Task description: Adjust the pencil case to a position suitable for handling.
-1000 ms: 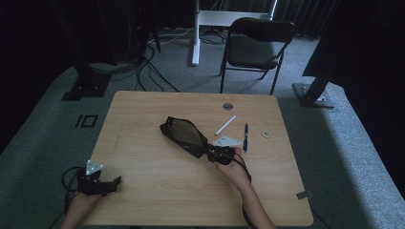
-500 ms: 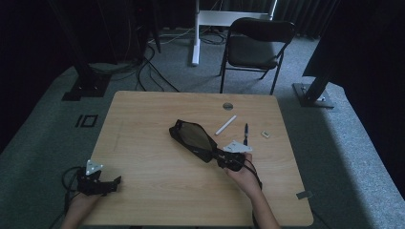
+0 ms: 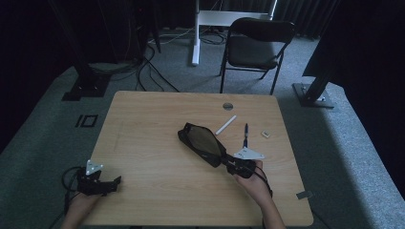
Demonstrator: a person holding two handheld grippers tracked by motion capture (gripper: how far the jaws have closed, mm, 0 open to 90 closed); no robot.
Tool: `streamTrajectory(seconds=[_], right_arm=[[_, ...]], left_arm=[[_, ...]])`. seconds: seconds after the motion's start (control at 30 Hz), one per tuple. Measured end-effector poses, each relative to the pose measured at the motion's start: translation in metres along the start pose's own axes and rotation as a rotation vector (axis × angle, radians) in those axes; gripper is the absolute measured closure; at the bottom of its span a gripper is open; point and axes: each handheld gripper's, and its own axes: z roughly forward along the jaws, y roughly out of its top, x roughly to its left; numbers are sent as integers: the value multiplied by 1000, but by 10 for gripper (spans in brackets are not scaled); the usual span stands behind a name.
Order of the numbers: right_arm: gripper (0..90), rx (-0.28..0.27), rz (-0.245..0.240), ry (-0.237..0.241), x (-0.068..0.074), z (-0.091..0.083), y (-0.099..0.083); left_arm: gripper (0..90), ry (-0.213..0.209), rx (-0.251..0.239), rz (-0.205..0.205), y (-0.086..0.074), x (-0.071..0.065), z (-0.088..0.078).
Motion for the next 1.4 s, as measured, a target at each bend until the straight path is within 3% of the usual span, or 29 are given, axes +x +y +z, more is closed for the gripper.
streamTrajectory(seconds=[0.87, 1.4], right_arm=[[731, 3, 12, -34, -2, -41, -26], [730, 6, 15, -33, 5, -63, -41]], left_arm=[[1, 0, 0, 2, 0, 0, 0], [1, 0, 0, 2, 0, 0, 0]])
